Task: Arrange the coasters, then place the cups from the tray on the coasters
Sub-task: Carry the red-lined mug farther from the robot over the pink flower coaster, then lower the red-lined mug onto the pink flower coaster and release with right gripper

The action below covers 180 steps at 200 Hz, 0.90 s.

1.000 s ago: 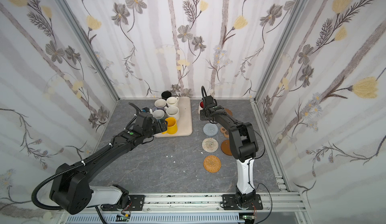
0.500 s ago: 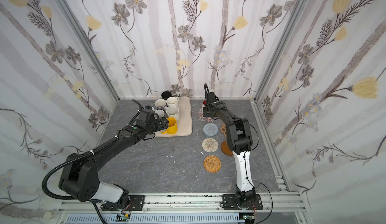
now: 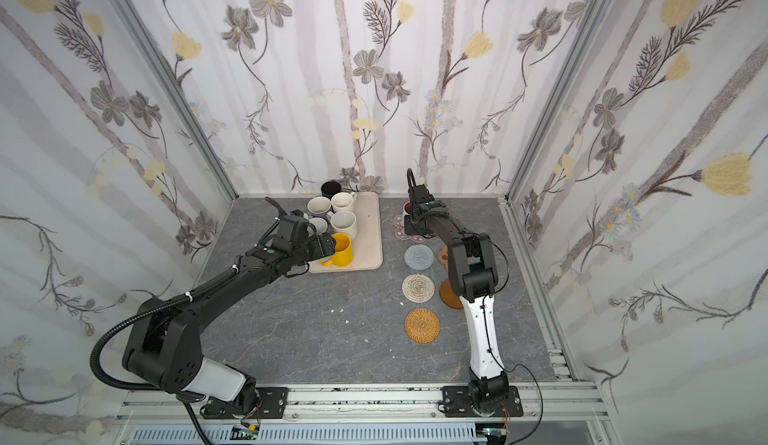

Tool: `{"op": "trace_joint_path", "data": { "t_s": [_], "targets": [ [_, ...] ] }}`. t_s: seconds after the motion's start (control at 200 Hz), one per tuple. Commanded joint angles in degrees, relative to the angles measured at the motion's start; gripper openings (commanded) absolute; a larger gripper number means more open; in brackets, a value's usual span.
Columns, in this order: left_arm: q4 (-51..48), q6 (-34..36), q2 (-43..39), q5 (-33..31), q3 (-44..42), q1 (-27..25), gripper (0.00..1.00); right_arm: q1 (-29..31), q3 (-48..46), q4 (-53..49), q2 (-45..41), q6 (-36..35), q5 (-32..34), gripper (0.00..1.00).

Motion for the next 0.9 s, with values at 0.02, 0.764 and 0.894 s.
{"op": "trace_joint_path", "data": {
  "t_s": [0.02, 0.764, 0.894],
  "targets": [
    [0.1, 0.11, 0.25, 0.14, 0.49, 0.15, 1.0, 0.03, 0.51, 2.74, 0.59, -0.45, 0.27, 0.07],
    [-2.05, 0.78, -0.59, 0.35, -0.93, 1.24, 0.62, 0.11, -6.68, 6.93, -8.64, 0.46, -1.04, 0.85],
    [-2.44, 0.17, -0.46, 0.56, -1.76, 2.63, 0.46, 0.26, -12.45, 10.89, -14.09, 1.35, -2.1, 0.9]
  ]
}}
